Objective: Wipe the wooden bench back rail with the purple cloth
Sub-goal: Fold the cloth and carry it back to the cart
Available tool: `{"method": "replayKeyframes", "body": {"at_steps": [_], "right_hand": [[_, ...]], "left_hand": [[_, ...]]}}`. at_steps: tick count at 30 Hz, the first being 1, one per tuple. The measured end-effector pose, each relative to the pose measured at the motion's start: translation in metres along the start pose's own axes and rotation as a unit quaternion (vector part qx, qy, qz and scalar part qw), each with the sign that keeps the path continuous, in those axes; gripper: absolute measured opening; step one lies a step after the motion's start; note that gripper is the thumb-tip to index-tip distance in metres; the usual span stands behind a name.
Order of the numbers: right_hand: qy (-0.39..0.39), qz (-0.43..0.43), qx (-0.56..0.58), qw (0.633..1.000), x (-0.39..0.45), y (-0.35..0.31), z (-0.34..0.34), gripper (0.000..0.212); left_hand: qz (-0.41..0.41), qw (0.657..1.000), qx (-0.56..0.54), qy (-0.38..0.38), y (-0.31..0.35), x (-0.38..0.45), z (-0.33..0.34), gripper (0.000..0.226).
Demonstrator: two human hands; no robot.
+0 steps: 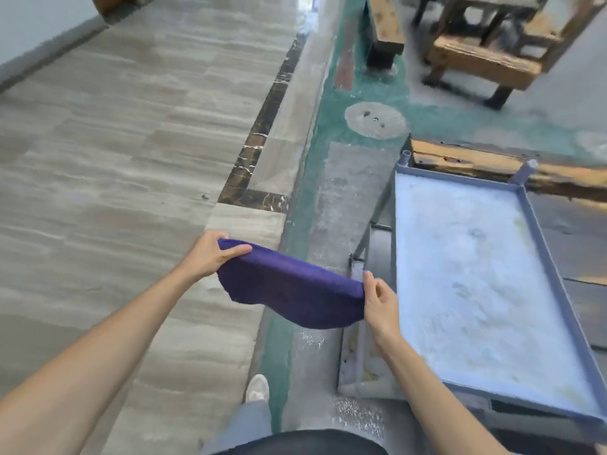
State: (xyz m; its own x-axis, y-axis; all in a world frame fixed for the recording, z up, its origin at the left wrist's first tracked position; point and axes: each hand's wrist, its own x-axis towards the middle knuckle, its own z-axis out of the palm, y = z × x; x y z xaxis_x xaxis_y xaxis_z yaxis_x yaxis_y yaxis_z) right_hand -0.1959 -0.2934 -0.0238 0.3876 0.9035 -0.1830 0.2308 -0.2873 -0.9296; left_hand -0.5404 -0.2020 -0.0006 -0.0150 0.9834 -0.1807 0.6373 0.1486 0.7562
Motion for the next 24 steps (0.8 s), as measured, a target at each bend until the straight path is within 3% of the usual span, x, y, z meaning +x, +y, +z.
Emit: {"method": "replayKeyframes", "body": {"at_steps": [7,11,16,19,24], "right_hand": [[0.120,0.017,0.002,0.993,0.010,-0.009,-0.034,0.053],[0.214,0.043,0.016,0.976,0.012,0.000,-0.055,0.053],[0.315,0.094,0.035,0.944,0.025,0.017,-0.087,0.050],[0.356,0.114,0.028,0.927,0.037,0.026,-0.110,0.048],[0.448,0.191,0.039,0.872,0.064,0.055,-0.146,0.048]], "left_hand": [[0.181,0.980,0.070,-0.052,0.090,0.127,0.050,0.064],[0.286,0.947,0.120,-0.086,0.157,0.183,0.110,0.068],[0.465,0.852,0.199,-0.134,0.234,0.240,0.191,0.066],[0.519,0.808,0.218,-0.172,0.285,0.263,0.244,0.069],[0.620,0.706,0.226,-0.259,0.365,0.278,0.345,0.064]]}}
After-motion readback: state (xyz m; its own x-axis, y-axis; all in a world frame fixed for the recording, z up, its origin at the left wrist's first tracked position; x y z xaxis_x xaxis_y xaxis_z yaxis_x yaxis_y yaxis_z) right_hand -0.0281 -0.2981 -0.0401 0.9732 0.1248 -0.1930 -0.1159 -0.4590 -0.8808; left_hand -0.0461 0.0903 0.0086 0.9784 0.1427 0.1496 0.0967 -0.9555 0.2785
